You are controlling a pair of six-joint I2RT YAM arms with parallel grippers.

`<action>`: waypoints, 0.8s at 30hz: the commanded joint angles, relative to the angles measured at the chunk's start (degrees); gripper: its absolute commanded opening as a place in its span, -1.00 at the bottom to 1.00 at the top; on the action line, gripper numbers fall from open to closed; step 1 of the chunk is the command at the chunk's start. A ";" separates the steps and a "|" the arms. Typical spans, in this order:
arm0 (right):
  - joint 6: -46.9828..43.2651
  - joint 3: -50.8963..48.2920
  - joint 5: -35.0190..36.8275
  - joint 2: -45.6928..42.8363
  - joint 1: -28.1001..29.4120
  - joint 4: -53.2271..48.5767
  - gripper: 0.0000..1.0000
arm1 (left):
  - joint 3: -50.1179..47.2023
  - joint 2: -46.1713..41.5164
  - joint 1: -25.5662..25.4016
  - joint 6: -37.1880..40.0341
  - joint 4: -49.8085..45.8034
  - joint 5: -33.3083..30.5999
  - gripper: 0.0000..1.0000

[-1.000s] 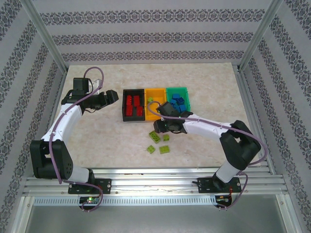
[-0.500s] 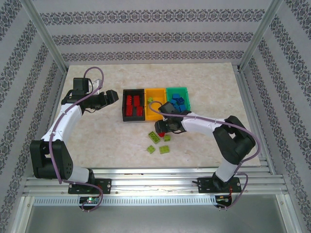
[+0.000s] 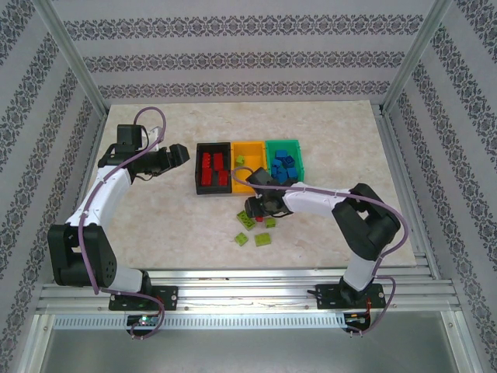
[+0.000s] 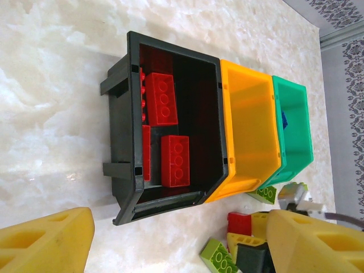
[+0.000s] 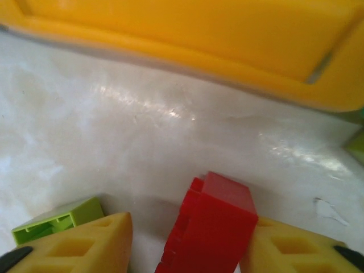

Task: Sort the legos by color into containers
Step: Pick up the lego from the center of the table, then place the lego in the container.

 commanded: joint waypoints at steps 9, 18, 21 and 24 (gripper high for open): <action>-2.37 4.89 1.68 -4.30 2.47 -2.70 -0.52 | -0.23 -1.05 0.18 0.29 1.52 0.12 0.59; -5.23 23.80 -3.34 3.34 -0.10 -1.76 -0.45 | -0.38 -0.79 0.18 0.11 1.61 0.32 0.59; -4.70 32.42 -5.05 8.89 -1.37 -1.66 -0.25 | -0.24 -0.61 0.18 0.39 1.35 -0.27 0.59; -4.58 40.20 -7.13 13.51 -1.98 -4.14 -0.08 | 0.09 -0.32 0.18 0.55 1.08 0.13 0.59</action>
